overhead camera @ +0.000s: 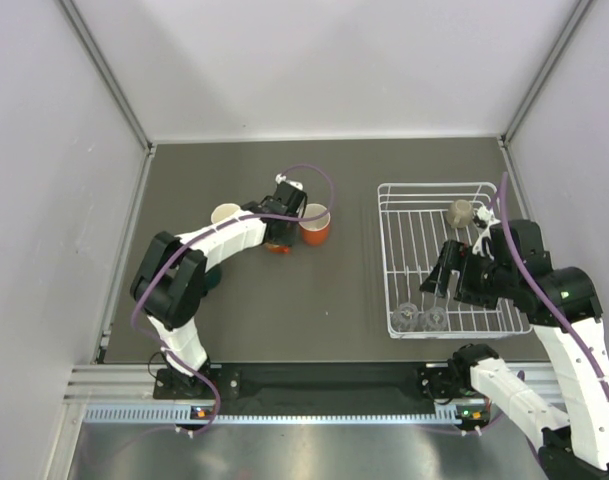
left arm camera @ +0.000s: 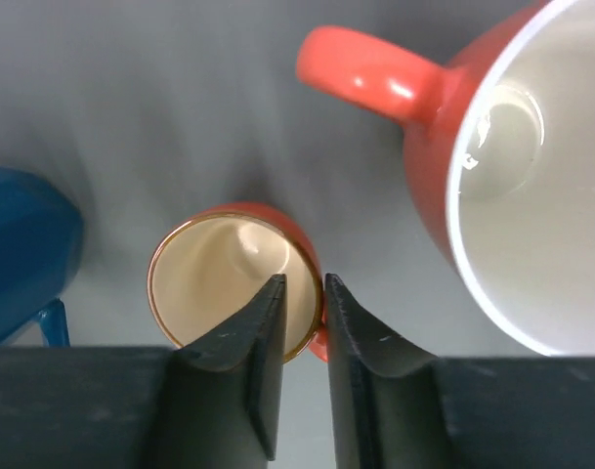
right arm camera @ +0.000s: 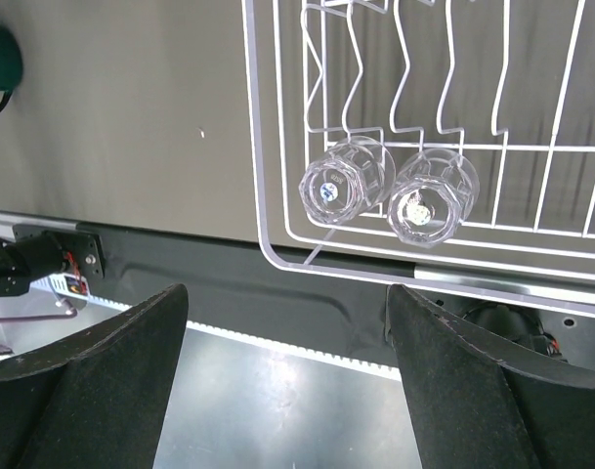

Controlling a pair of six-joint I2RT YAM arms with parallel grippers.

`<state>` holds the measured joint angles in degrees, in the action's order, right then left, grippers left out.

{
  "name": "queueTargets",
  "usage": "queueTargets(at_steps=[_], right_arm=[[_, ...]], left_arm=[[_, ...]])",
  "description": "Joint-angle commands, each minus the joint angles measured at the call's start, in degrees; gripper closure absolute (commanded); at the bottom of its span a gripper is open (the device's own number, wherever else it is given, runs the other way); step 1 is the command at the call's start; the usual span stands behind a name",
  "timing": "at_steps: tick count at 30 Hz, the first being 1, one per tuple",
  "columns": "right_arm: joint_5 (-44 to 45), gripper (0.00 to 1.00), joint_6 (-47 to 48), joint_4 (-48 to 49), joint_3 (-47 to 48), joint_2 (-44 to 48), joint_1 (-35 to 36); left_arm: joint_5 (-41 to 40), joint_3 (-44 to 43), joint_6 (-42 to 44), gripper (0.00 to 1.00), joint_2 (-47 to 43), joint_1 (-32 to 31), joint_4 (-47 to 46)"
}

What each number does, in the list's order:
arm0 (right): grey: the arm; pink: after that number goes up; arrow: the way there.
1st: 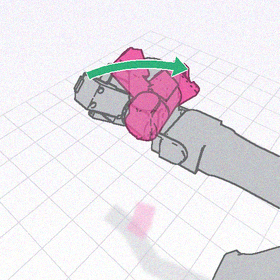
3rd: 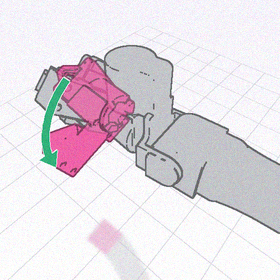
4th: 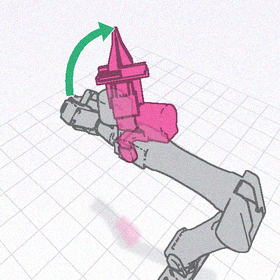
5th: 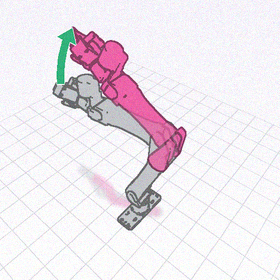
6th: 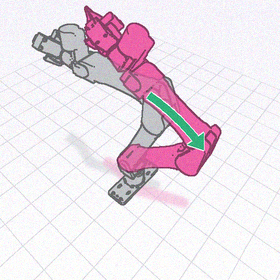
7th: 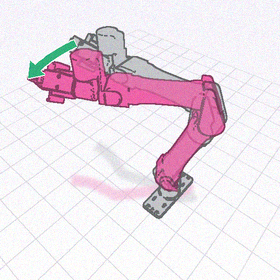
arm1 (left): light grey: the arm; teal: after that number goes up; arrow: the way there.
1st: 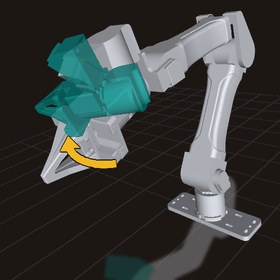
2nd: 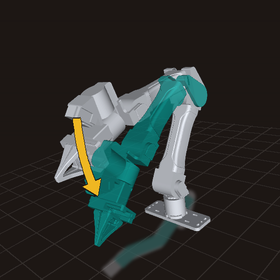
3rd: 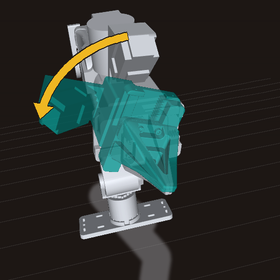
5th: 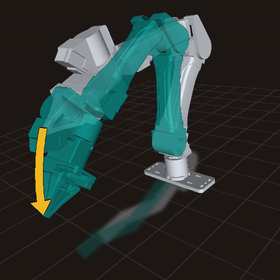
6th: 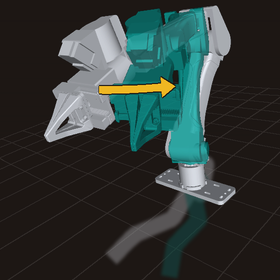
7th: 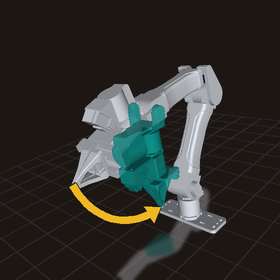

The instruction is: Load the cups into the dish rack

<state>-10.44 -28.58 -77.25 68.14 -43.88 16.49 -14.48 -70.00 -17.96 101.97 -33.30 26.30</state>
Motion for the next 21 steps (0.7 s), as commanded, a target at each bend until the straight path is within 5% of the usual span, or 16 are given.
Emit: queueTargets(at_steps=[1,7,13,21], right_arm=[[0.2,0.17,-0.6,-1.0,0.2,0.3,0.5],[-0.8,0.17,0.3,-1.5,0.7,-1.5,0.4],[-1.0,0.17,2.8,-4.1,4.3,-4.7,0.5],[-4.5,0.17,3.7,-1.4,1.4,-5.9,0.6]], left_arm=[[1.6,0.2,1.3,0.77,-0.2,0.3,-3.3],[4.8,-0.2,0.2,1.00,-0.6,0.3,-0.2],[7.3,0.6,-2.9,1.00,-6.2,0.3,5.3],[16.3,1.2,-9.7,1.00,-26.7,0.3,15.5]])
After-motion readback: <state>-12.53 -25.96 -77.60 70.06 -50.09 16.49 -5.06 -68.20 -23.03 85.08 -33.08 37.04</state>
